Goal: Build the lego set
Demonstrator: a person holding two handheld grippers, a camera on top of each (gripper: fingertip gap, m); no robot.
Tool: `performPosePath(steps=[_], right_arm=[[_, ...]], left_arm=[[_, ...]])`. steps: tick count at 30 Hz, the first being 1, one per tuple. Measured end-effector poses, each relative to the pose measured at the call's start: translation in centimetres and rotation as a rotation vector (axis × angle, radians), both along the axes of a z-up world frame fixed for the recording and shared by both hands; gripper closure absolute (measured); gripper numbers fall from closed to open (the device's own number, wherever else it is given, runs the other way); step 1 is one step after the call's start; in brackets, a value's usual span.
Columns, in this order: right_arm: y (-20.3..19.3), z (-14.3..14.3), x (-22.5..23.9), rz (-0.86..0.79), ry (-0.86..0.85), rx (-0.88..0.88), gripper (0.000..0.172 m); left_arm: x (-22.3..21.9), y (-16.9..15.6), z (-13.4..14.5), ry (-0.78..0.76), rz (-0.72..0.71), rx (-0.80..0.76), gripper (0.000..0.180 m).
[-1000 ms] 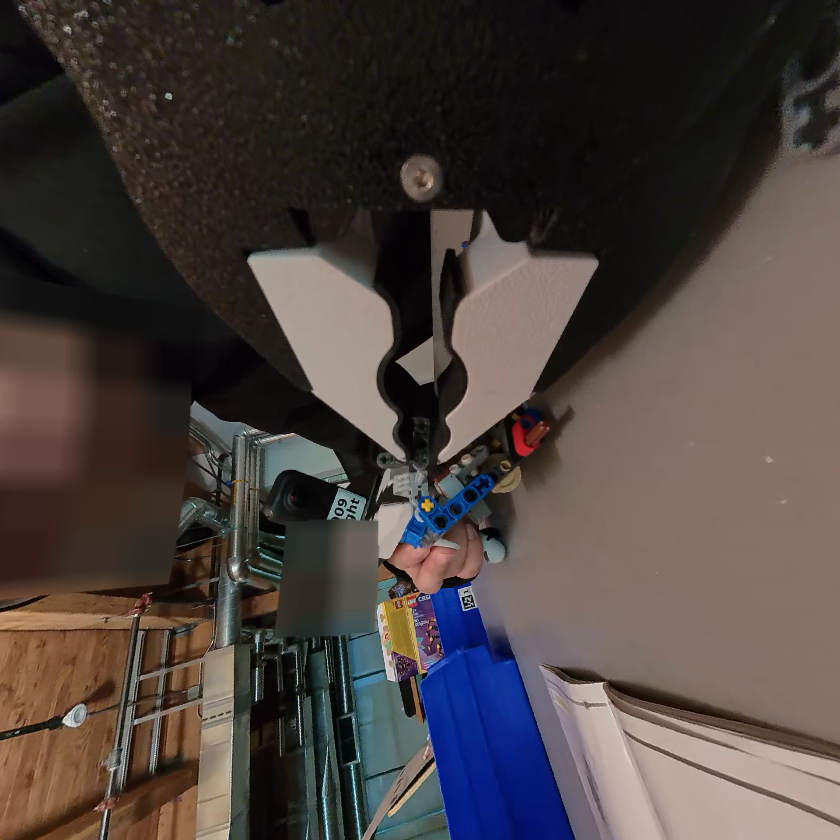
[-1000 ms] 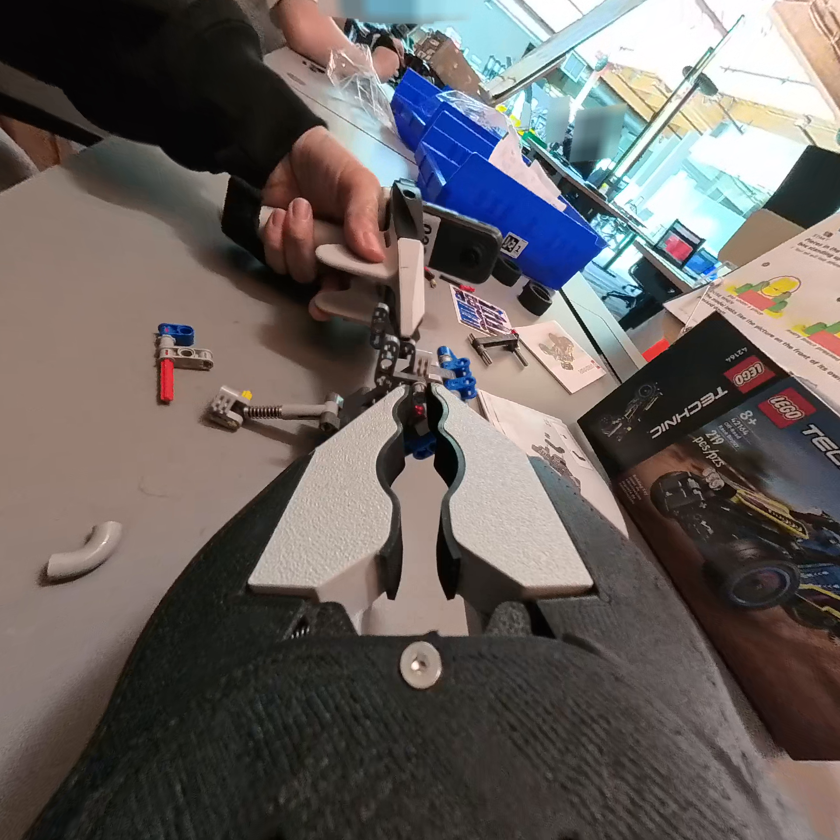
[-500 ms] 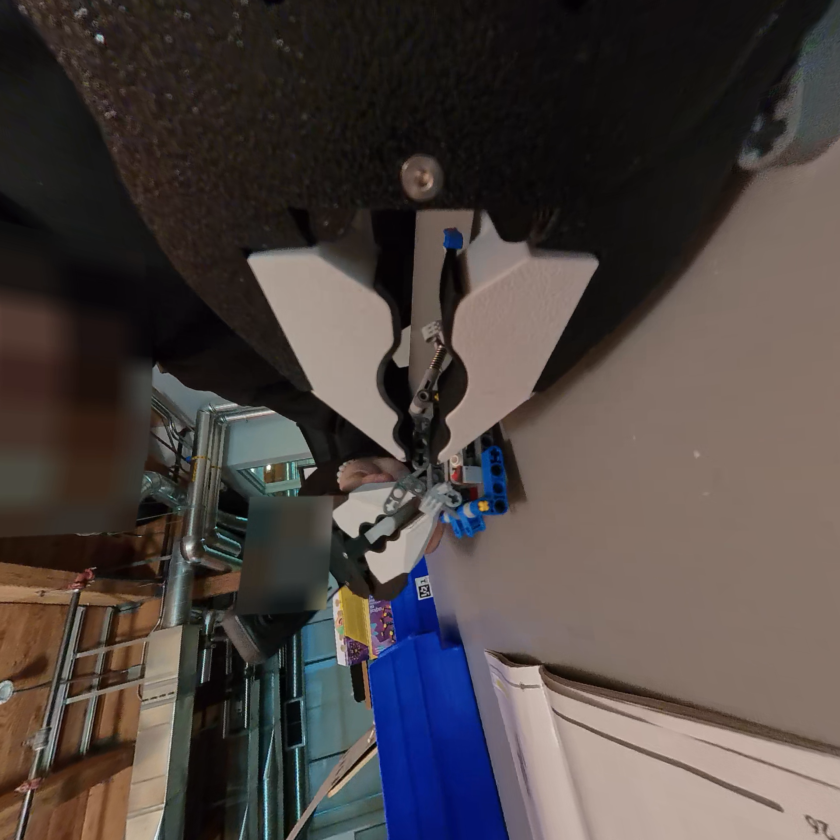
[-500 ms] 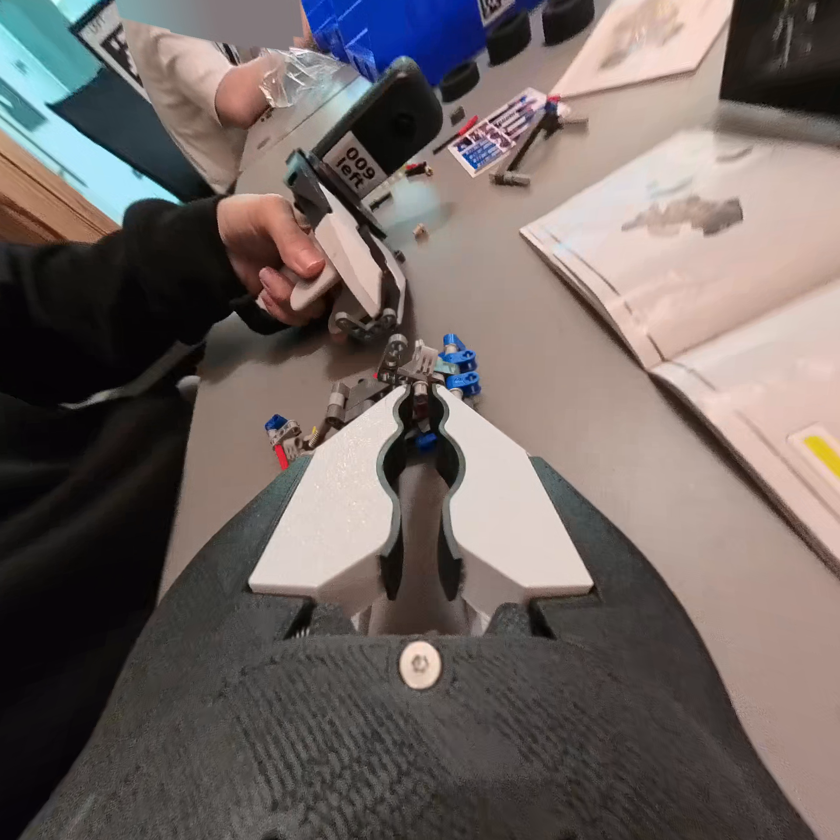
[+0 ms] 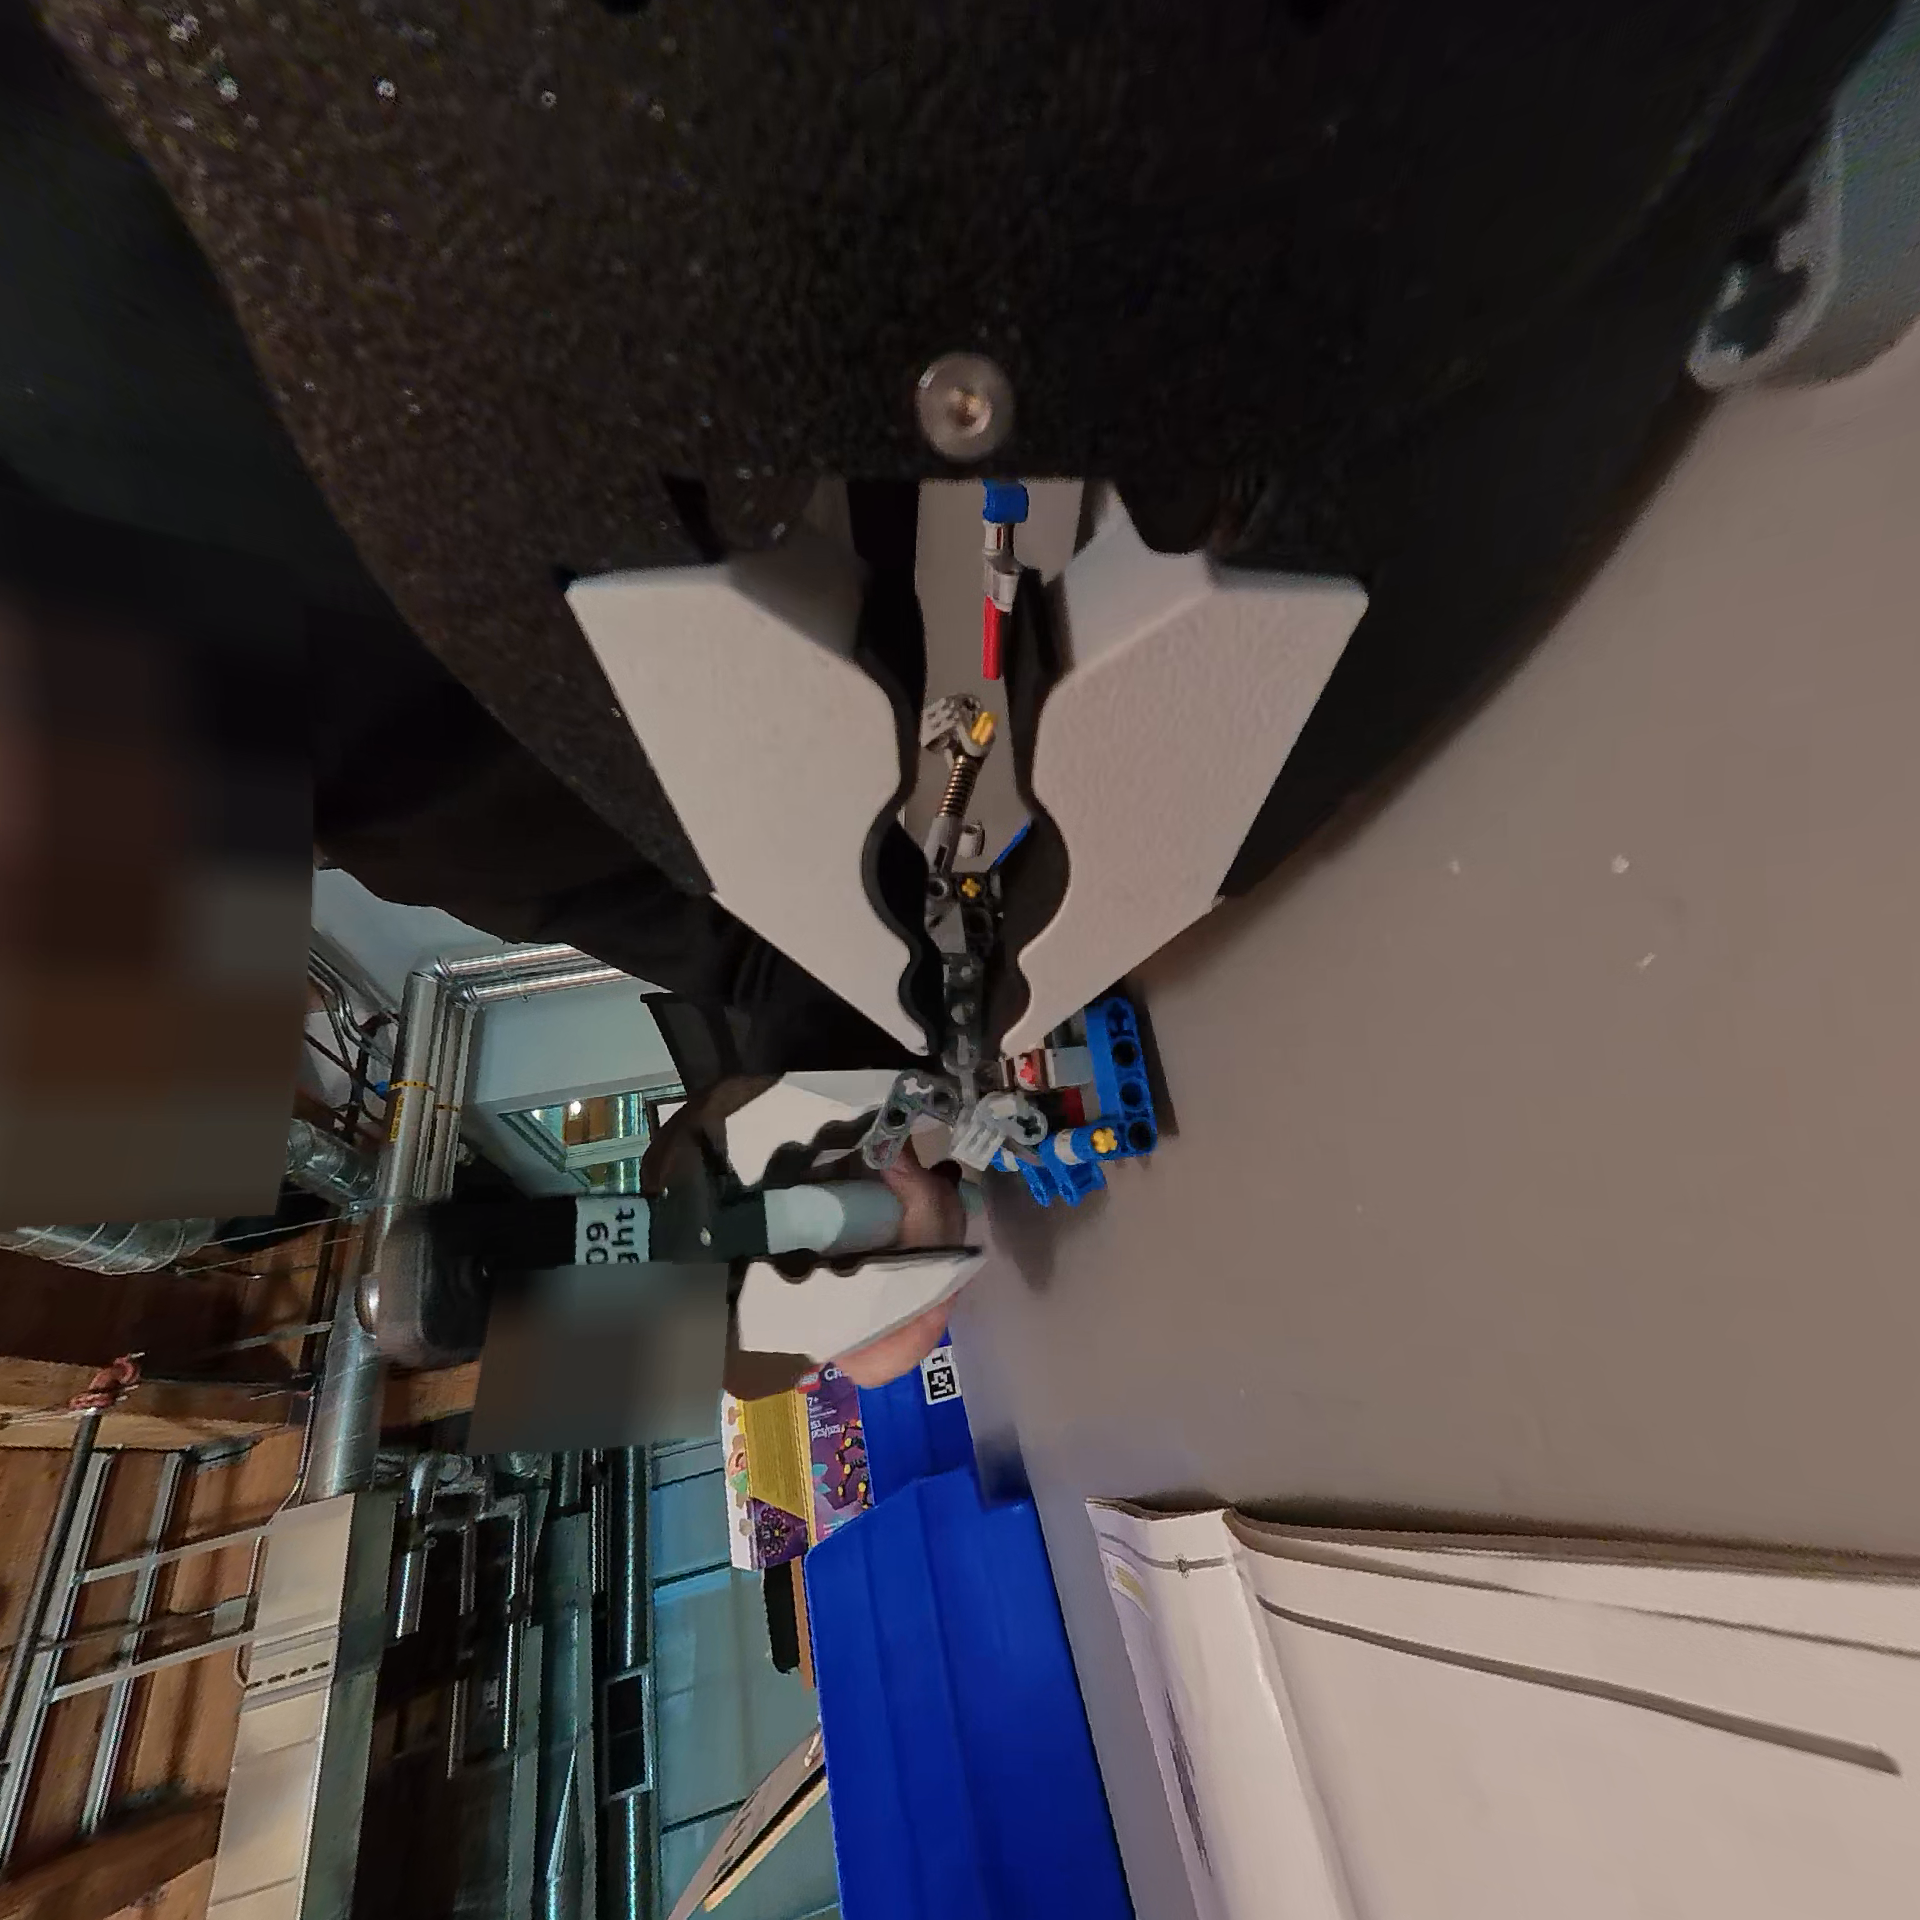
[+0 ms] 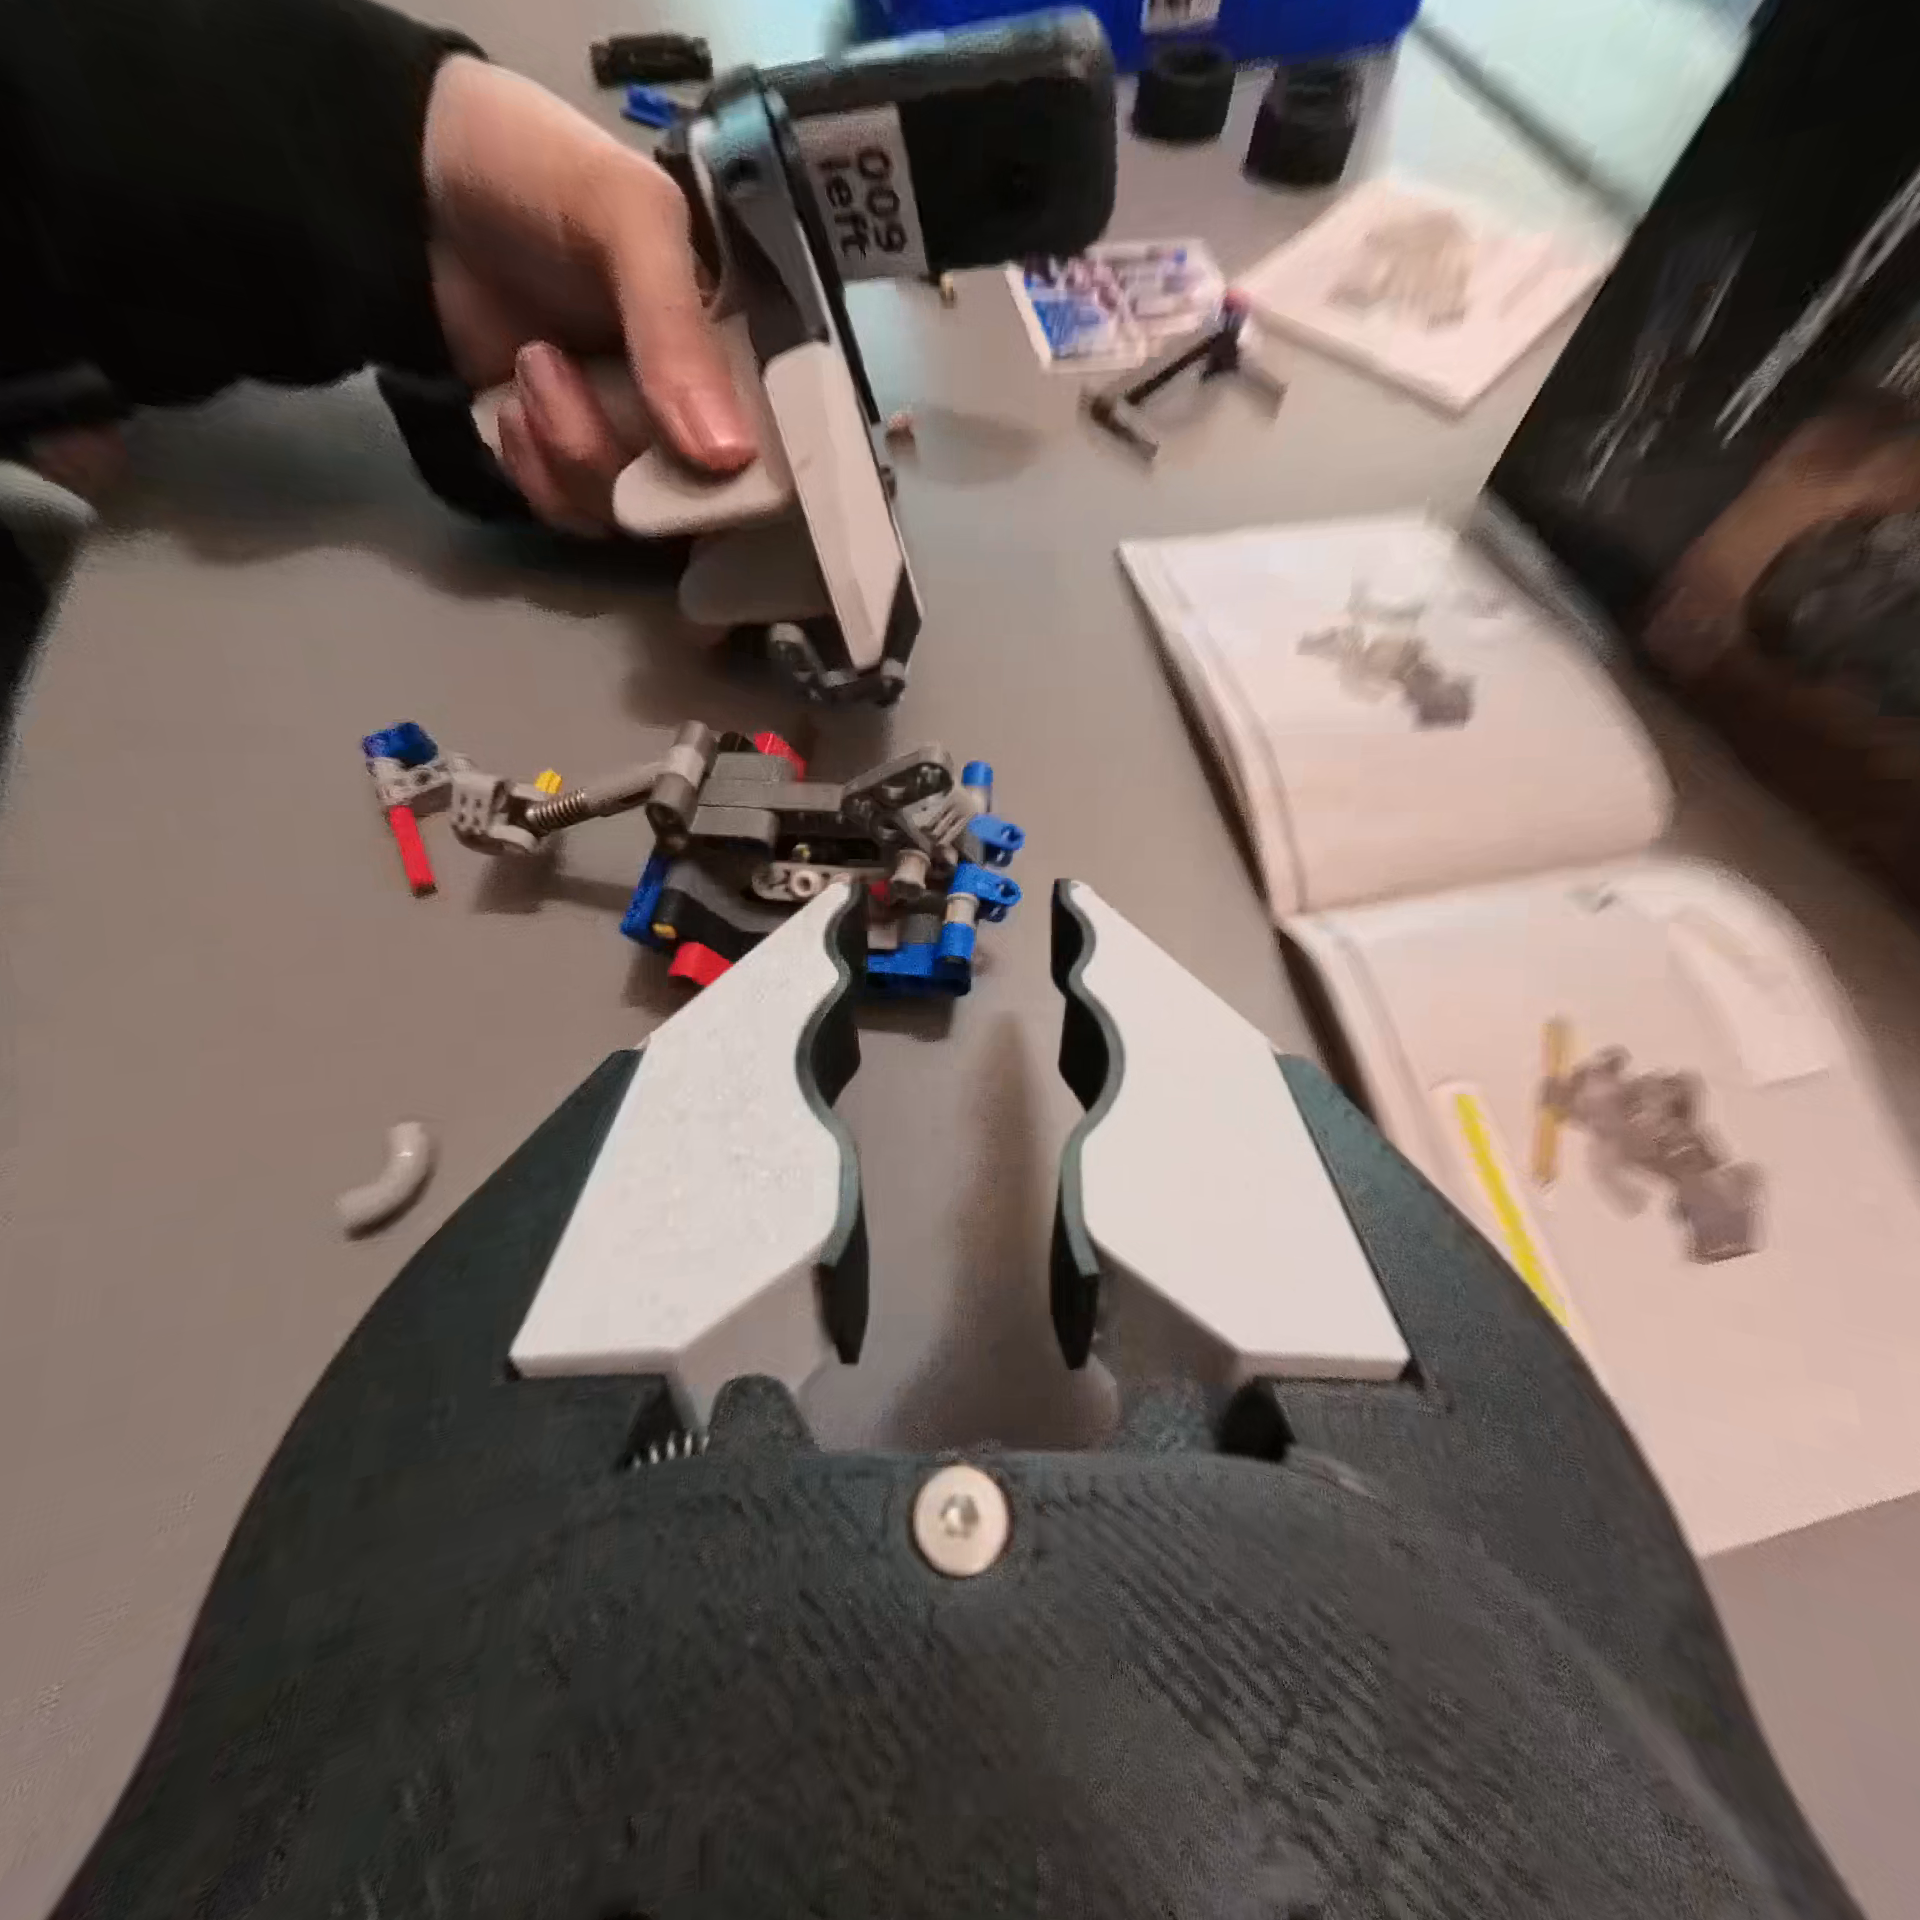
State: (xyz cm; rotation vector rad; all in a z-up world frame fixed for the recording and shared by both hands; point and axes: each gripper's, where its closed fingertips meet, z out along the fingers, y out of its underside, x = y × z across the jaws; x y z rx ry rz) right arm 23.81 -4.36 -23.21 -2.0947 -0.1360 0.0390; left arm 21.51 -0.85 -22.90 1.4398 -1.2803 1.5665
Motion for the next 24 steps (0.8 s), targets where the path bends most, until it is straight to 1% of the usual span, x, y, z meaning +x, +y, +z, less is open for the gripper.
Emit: performPosePath(steps=[2, 3, 5, 7, 8, 10, 13, 14, 16, 19, 21, 23, 24], right_arm=[[0.4, 1.8, -0.6, 0.048, -0.16, 0.107, 0.142], [0.6, 2.2, -1.0, 0.067, -0.209, 0.135, 0.145], [0.9, 2.1, -1.7, 0.108, -0.265, 0.158, 0.143], [1.3, 1.3, -1.0, 0.078, -0.332, 0.145, 0.14], [1.3, 1.0, -1.0, 0.086, -0.349, 0.148, 0.145], [1.5, 1.3, -1.0, 0.091, -0.362, 0.184, 0.15], [1.6, 1.6, -1.3, 0.122, -0.384, 0.219, 0.152], [1.7, 1.8, -1.2, 0.123, -0.4, 0.232, 0.151], [1.8, 2.1, -1.0, 0.116, -0.431, 0.253, 0.143], [2.1, 2.9, -0.9, 0.121, -0.476, 0.313, 0.14], [2.3, 2.0, -0.7, 0.132, -0.467, 0.272, 0.142], [2.4, 1.6, -1.0, 0.161, -0.461, 0.259, 0.151], [2.4, 1.6, -1.1, 0.168, -0.457, 0.255, 0.153]], left_arm=[[0.0, 0.0, 0.1, -0.002, 0.001, -0.005, 0.177], [0.0, 0.1, 0.1, -0.003, 0.002, -0.006, 0.177], [0.0, 0.1, 0.1, -0.004, 0.0, -0.007, 0.177], [0.0, 0.0, 0.2, -0.005, -0.003, -0.01, 0.177], [0.0, 0.0, 0.2, -0.007, -0.005, -0.012, 0.177], [0.0, 0.0, 0.2, -0.009, -0.008, -0.014, 0.177], [-0.1, 0.0, 0.3, -0.011, -0.014, -0.018, 0.177], [-0.2, -0.1, 0.3, -0.011, -0.018, -0.017, 0.177], [-0.2, -0.2, 0.2, -0.01, -0.024, -0.012, 0.177], [-0.3, -0.3, 0.2, -0.01, -0.03, -0.008, 0.177], [-0.3, -0.3, 0.2, -0.012, -0.031, -0.011, 0.177], [-0.3, -0.3, 0.2, -0.012, -0.032, -0.013, 0.177], [-0.3, -0.3, 0.3, -0.013, -0.034, -0.014, 0.177]])
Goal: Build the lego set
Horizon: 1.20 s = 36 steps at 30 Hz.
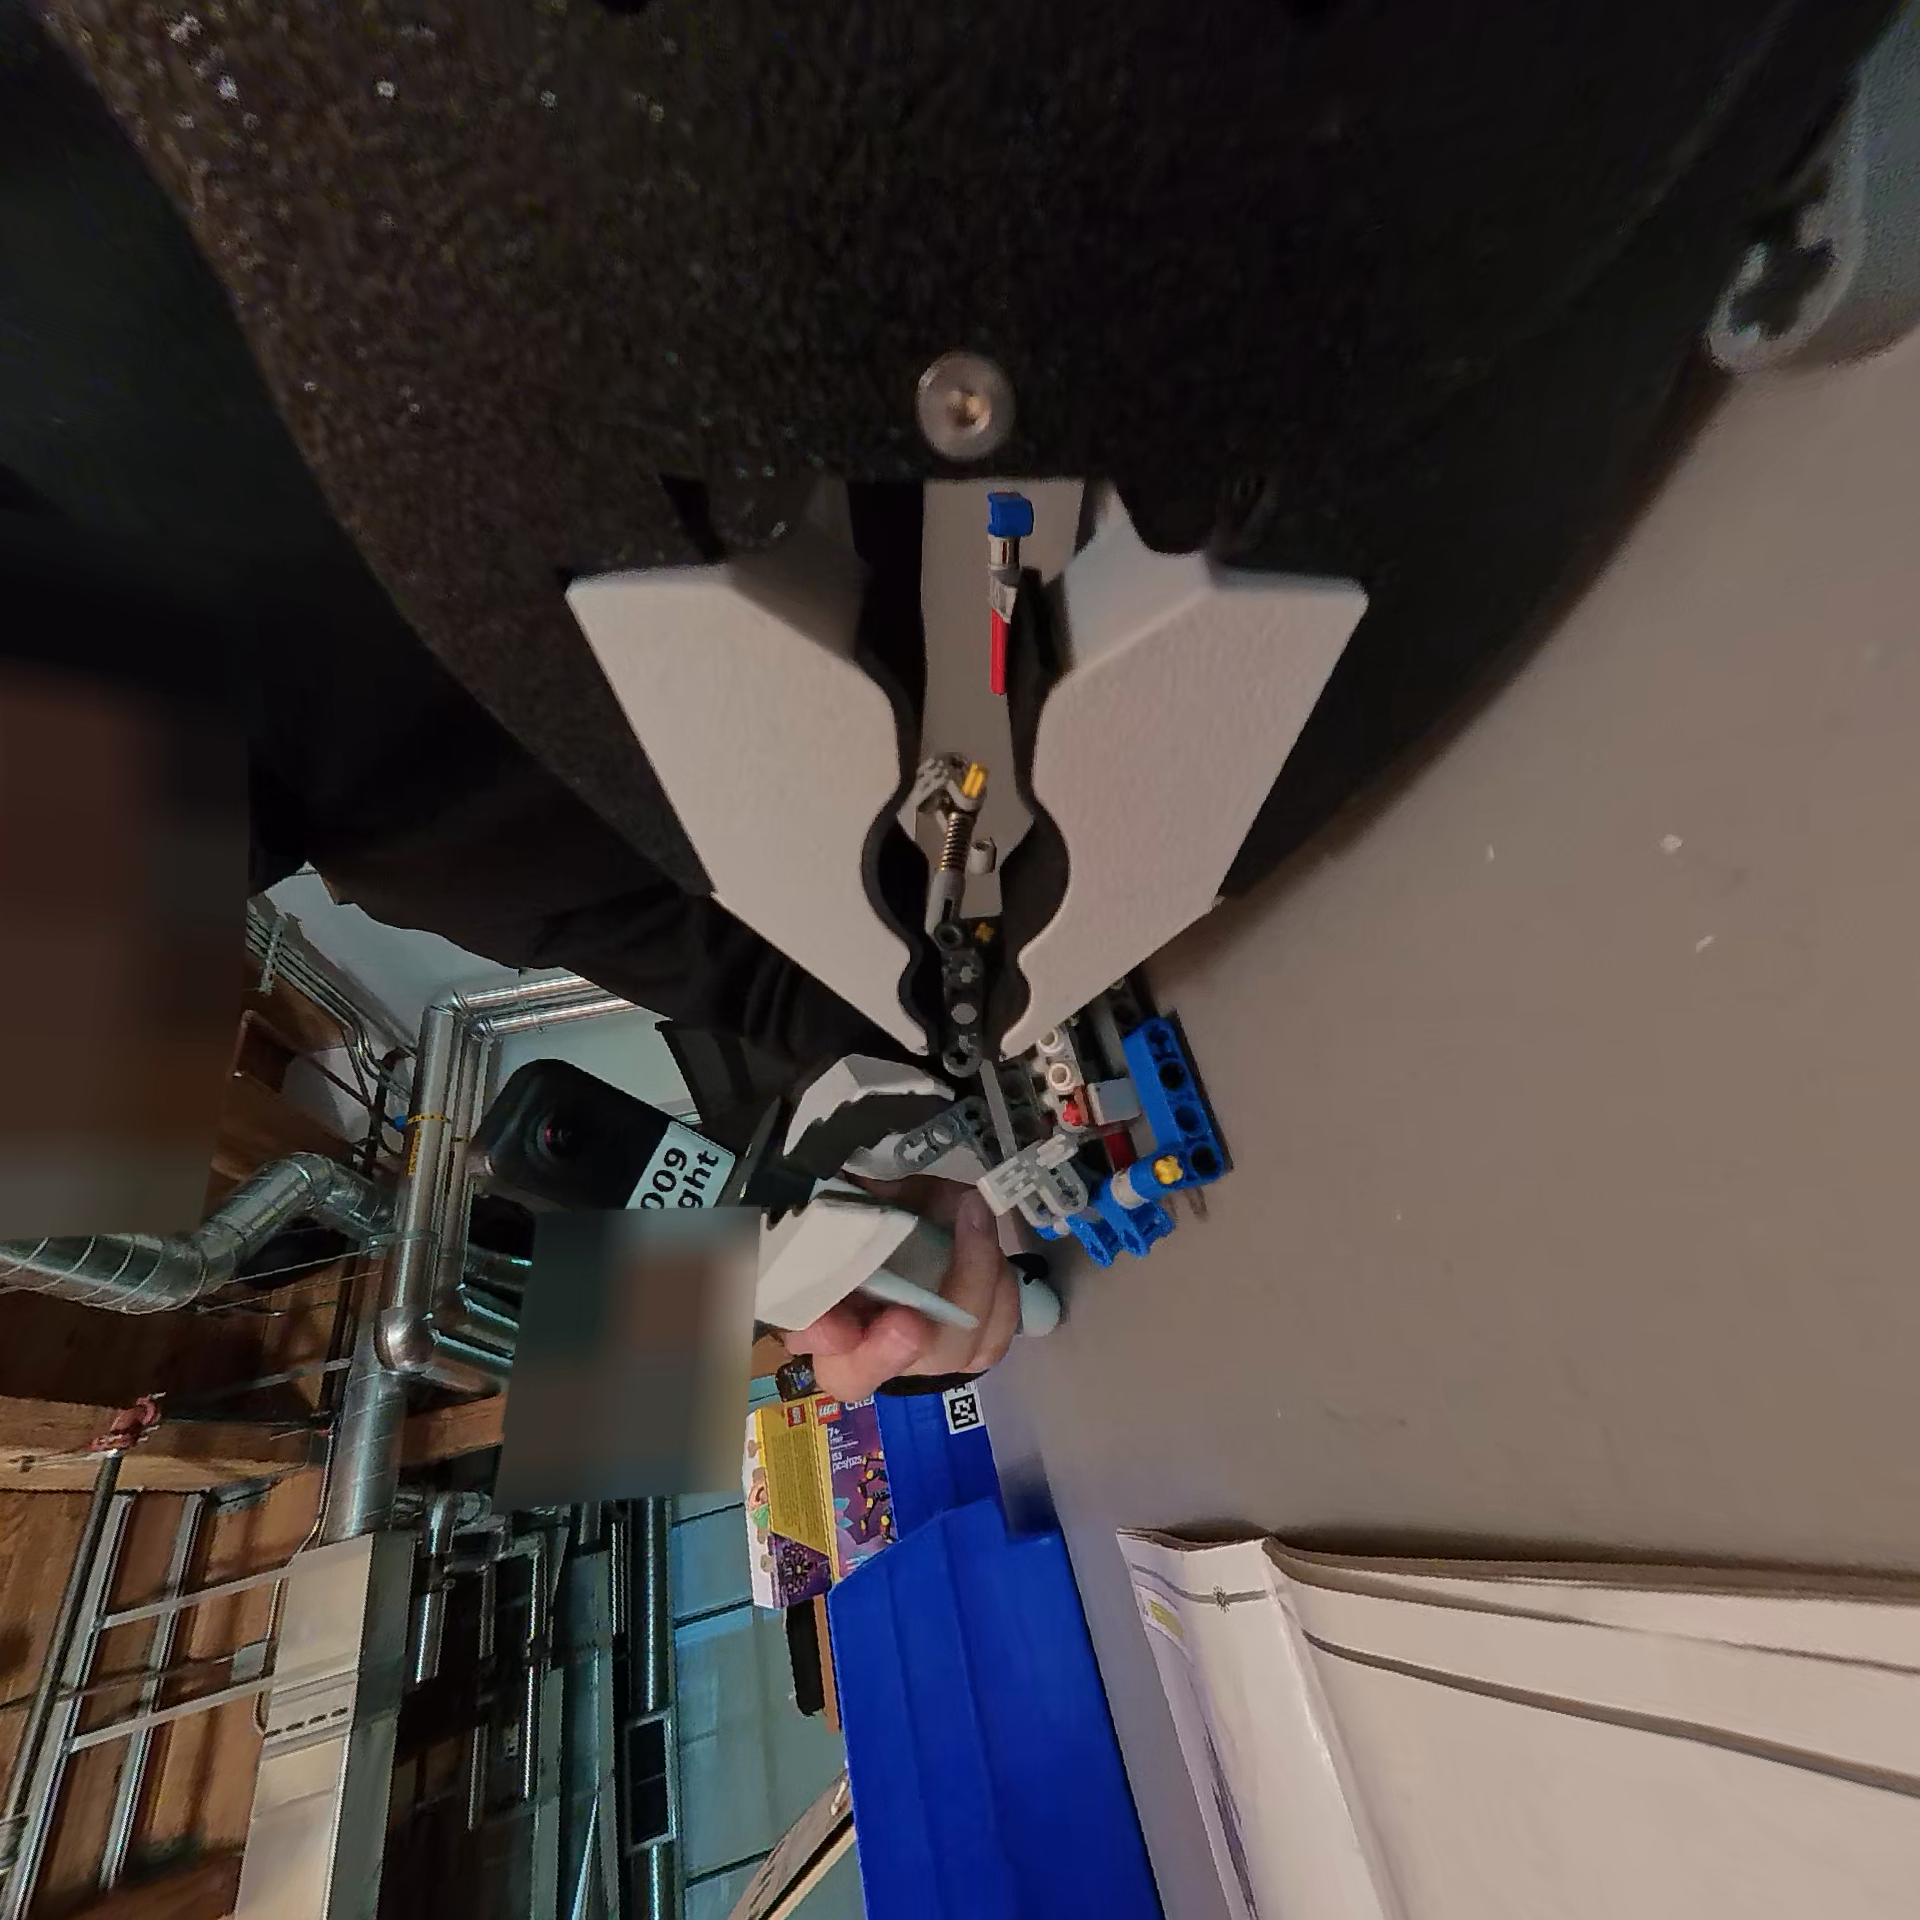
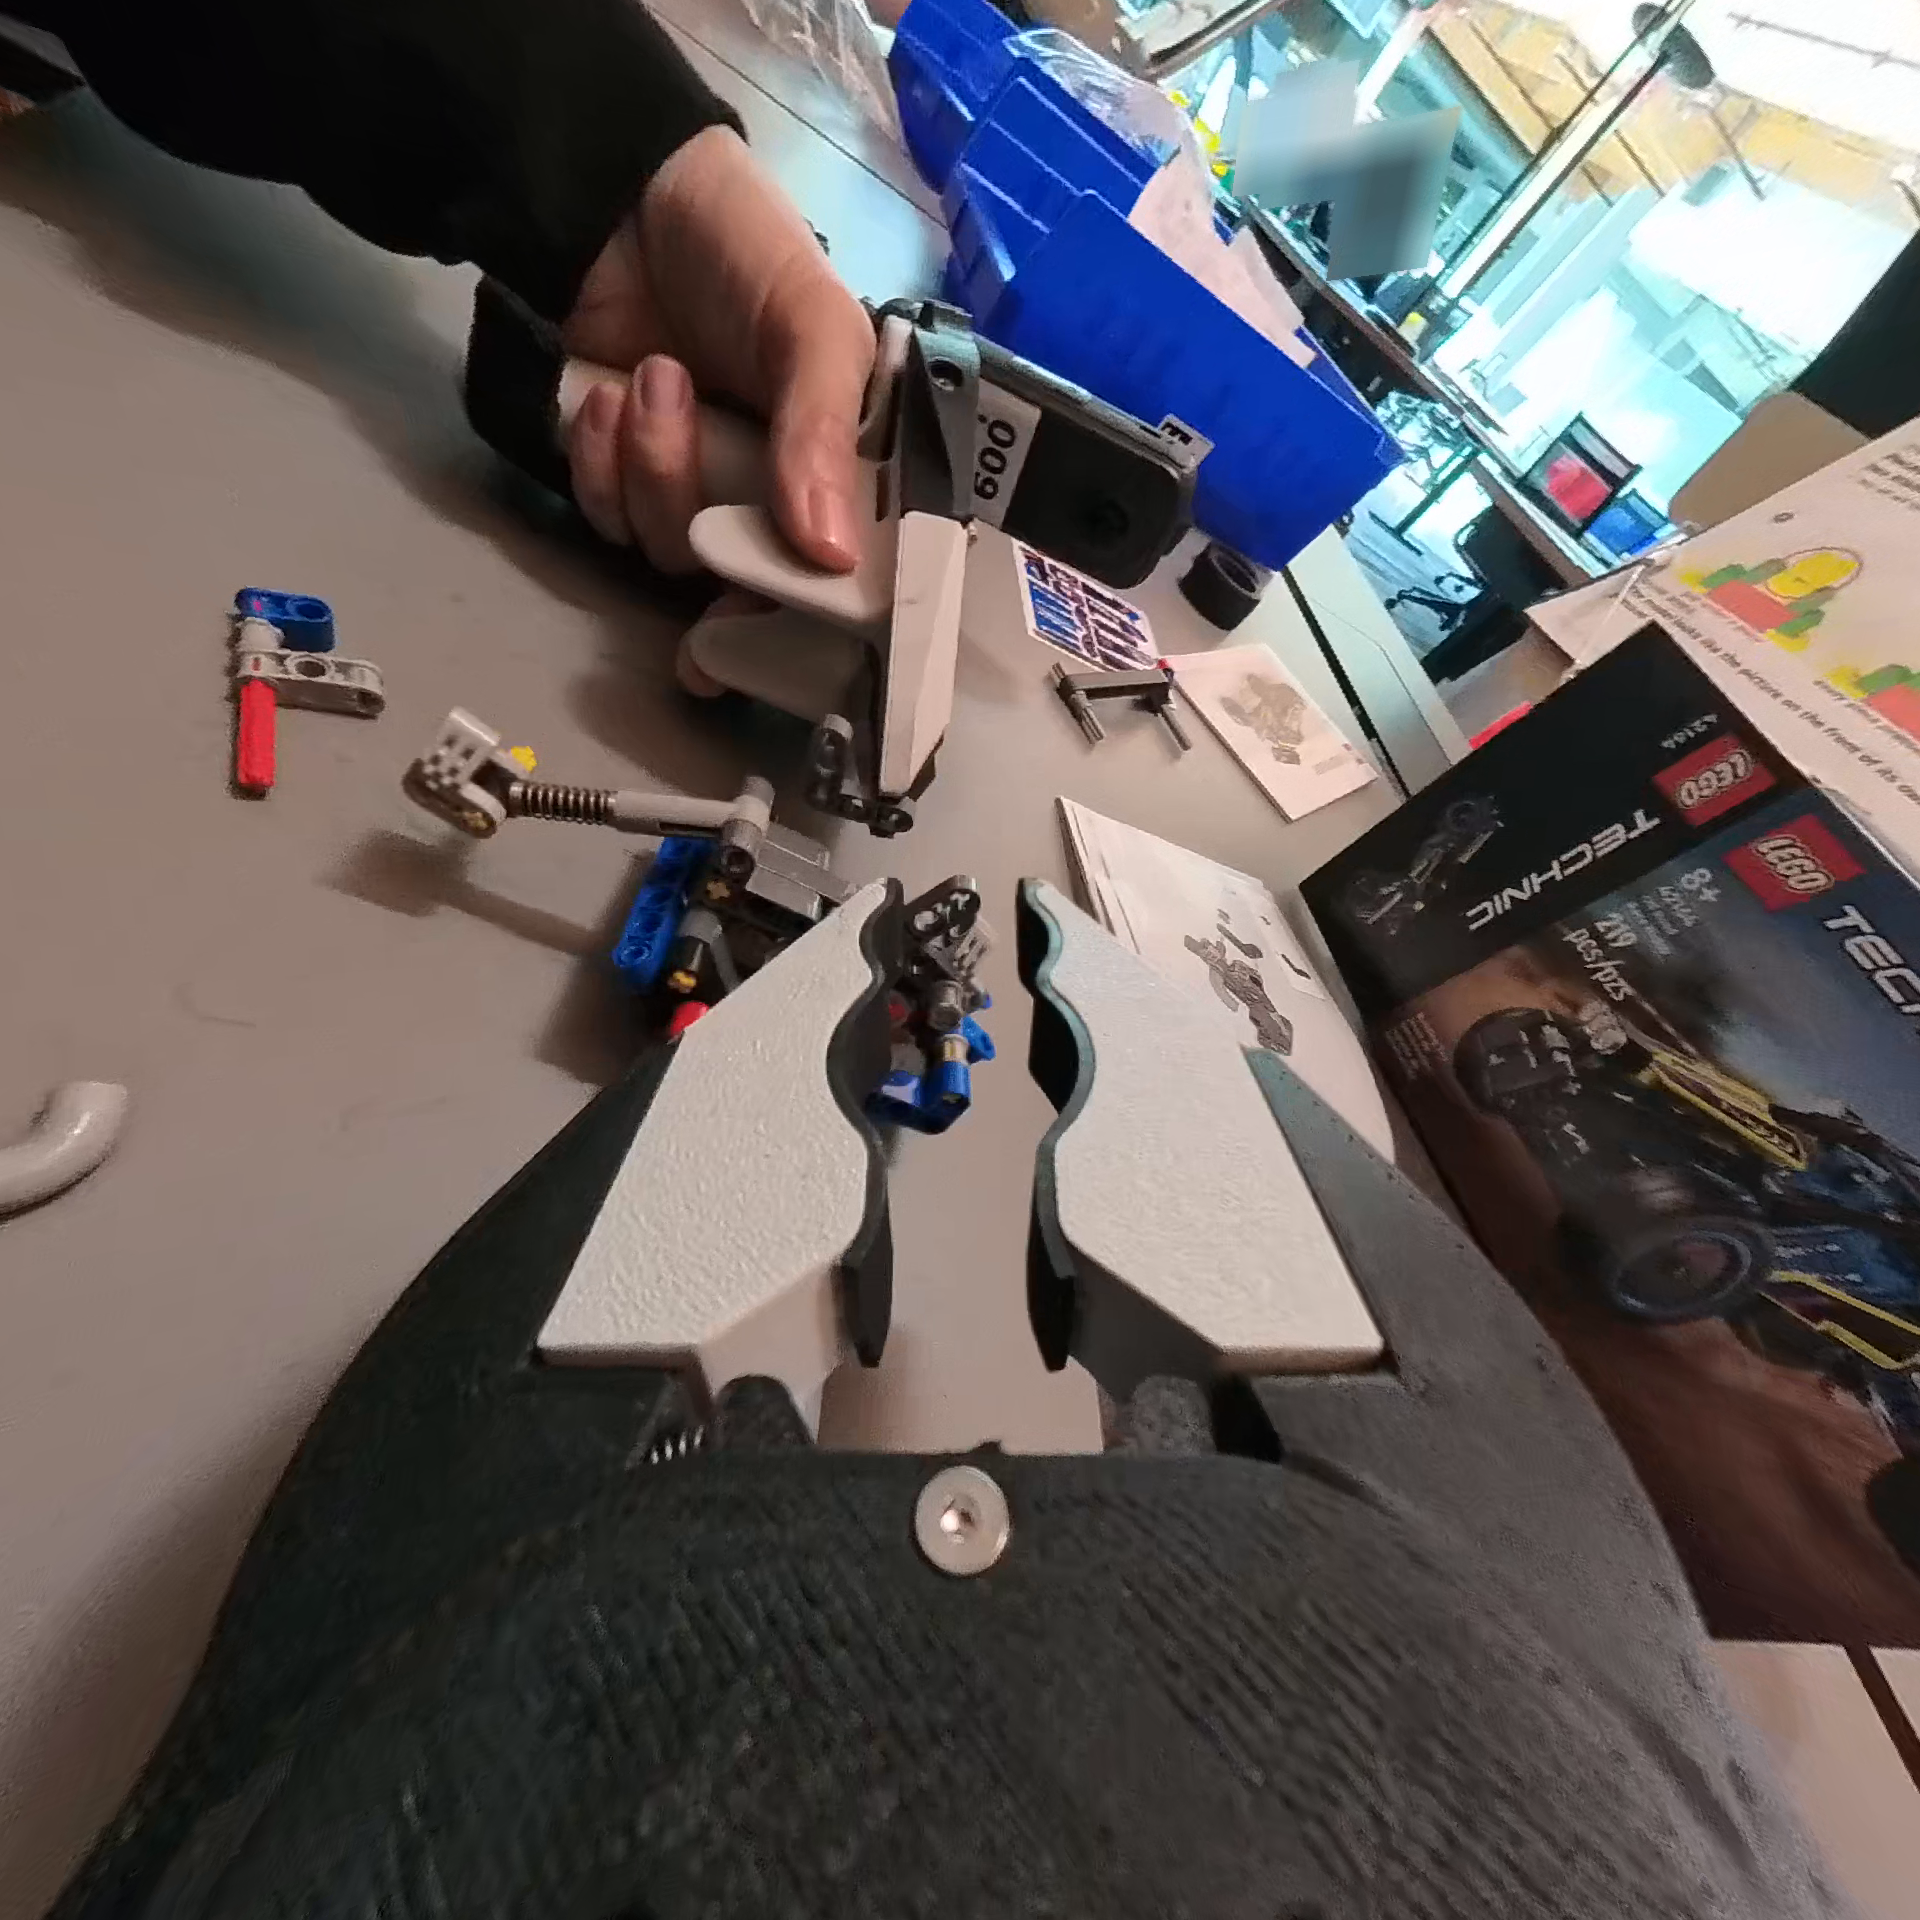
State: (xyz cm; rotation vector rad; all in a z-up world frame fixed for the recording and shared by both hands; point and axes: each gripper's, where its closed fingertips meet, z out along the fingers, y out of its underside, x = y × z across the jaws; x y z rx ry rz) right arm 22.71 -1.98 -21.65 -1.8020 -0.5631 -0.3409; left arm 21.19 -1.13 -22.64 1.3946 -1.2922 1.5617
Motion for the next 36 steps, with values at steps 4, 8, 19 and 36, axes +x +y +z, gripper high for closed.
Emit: performPosePath(steps=[4, 8, 19, 36], right_arm=[[-0.1, -0.6, 0.2, -0.006, 0.062, -0.067, 0.166], [0.2, 0.1, 1.8, -0.135, 0.27, -0.073, 0.166], [-1.2, 1.8, 9.6, -0.471, 0.486, 0.004, 0.145], [-0.3, 0.7, 6.7, -0.256, 0.423, -0.092, 0.139]], left_arm=[[-0.1, -0.1, 0.0, -0.001, -0.007, -0.001, 0.176], [-0.2, -0.1, 0.0, -0.003, -0.013, -0.001, 0.177], [-0.1, 0.1, 0.3, -0.006, -0.007, -0.024, 0.177], [-0.4, -0.1, 0.9, -0.029, -0.04, -0.055, 0.177]])
